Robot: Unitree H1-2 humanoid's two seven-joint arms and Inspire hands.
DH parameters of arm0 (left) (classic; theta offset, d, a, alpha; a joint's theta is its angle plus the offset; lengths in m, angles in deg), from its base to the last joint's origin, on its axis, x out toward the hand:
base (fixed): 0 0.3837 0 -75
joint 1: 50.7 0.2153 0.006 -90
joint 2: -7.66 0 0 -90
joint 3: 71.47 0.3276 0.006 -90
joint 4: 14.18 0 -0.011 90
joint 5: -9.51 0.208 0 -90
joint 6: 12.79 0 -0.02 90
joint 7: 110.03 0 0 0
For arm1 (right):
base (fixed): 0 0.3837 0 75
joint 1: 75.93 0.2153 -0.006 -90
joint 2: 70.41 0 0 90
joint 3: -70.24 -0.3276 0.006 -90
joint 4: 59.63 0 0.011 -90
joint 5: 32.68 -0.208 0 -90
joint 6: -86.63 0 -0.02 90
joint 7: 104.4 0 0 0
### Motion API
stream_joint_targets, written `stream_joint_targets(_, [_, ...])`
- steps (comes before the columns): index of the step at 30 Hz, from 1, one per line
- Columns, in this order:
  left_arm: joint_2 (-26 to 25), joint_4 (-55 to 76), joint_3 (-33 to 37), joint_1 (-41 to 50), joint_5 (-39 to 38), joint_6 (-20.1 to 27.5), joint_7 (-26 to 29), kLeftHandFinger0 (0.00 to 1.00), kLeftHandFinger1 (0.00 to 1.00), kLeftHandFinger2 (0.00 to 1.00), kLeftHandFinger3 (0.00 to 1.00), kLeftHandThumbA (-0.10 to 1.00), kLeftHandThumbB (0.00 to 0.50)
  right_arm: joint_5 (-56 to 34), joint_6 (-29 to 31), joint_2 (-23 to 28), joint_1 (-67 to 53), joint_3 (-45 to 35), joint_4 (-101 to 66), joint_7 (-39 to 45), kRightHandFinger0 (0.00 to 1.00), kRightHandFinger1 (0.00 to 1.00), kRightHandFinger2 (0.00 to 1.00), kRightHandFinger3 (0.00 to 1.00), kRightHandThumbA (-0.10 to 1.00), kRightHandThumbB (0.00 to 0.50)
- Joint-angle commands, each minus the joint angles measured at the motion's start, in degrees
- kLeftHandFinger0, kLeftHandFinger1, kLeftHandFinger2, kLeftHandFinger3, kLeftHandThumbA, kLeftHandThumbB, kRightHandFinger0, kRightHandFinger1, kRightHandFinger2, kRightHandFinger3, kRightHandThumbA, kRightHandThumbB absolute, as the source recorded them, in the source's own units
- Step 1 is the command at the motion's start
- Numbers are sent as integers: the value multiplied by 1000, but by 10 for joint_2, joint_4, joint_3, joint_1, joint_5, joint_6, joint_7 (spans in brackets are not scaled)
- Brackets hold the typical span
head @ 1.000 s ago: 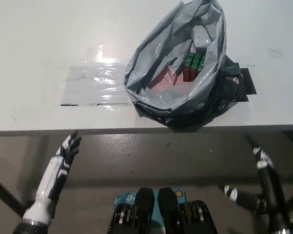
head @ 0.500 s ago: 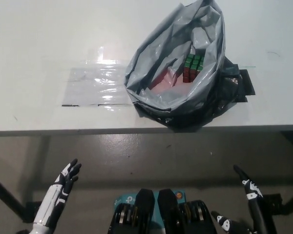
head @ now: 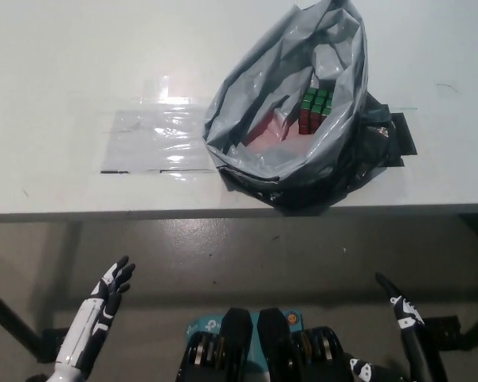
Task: Use the right hand to pick up a rubix's cube and place it into a plastic bag and lift the bag
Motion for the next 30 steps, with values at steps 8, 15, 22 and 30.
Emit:
stream_joint_targets(8, [-10, 16, 5, -2, 10, 10, -2, 1000, 1000, 1000, 1000, 1000, 206, -7, -10, -9, -9, -2, -22, 34, 1000, 1000, 1000, 1000, 854, 181])
stream_joint_targets(15, [-10, 20, 6, -1, 17, 3, -1, 1000, 1000, 1000, 1000, 1000, 205, -5, -11, -11, -10, -3, -21, 42, 1000, 1000, 1000, 1000, 863, 174])
stream_joint_targets(22, [-8, 18, 4, -5, 16, 2, 0, 1000, 1000, 1000, 1000, 1000, 226, -15, 13, -7, 1, 0, -12, 54, 1000, 1000, 1000, 1000, 979, 239])
stream_joint_targets(30, [-12, 26, 8, -1, 30, -16, -2, 1000, 1000, 1000, 1000, 1000, 248, -168, 61, -6, 9, 5, 10, 122, 1000, 1000, 1000, 1000, 1000, 208])
